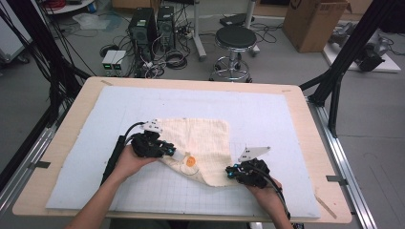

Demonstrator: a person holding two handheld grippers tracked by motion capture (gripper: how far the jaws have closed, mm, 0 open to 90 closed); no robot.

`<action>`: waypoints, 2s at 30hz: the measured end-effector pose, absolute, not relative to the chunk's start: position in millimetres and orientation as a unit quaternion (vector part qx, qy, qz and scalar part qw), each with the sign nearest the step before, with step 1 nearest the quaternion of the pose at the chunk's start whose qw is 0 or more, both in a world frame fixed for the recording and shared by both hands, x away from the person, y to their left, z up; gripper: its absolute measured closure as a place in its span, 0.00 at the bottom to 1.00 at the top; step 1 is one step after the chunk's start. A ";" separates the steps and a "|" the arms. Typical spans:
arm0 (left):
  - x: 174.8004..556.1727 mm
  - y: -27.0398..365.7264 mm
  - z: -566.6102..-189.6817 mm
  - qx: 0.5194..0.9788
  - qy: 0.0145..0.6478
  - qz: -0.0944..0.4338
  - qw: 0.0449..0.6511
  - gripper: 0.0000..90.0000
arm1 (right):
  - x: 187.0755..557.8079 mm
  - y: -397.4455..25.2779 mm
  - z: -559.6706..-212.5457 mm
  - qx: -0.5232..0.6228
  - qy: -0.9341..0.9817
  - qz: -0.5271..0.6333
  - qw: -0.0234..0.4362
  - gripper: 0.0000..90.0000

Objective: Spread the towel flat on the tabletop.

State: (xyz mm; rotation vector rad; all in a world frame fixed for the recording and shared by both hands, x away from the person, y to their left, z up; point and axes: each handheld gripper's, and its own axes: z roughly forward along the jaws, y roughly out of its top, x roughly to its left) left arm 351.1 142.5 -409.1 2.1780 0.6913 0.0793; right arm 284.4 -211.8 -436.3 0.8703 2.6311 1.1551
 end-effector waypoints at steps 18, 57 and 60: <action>338.9 126.3 -411.1 0.891 0.239 0.036 0.384 0.94 | 282.8 -210.8 -436.0 0.281 0.876 0.386 0.069 0.89; 250.0 206.0 -437.6 0.880 0.245 0.016 0.406 0.70 | 262.6 -199.7 -439.6 0.217 0.897 0.383 0.037 0.92; 251.1 210.4 -438.8 0.874 0.254 0.016 0.413 0.71 | 262.0 -198.2 -438.2 0.213 0.899 0.381 0.030 0.96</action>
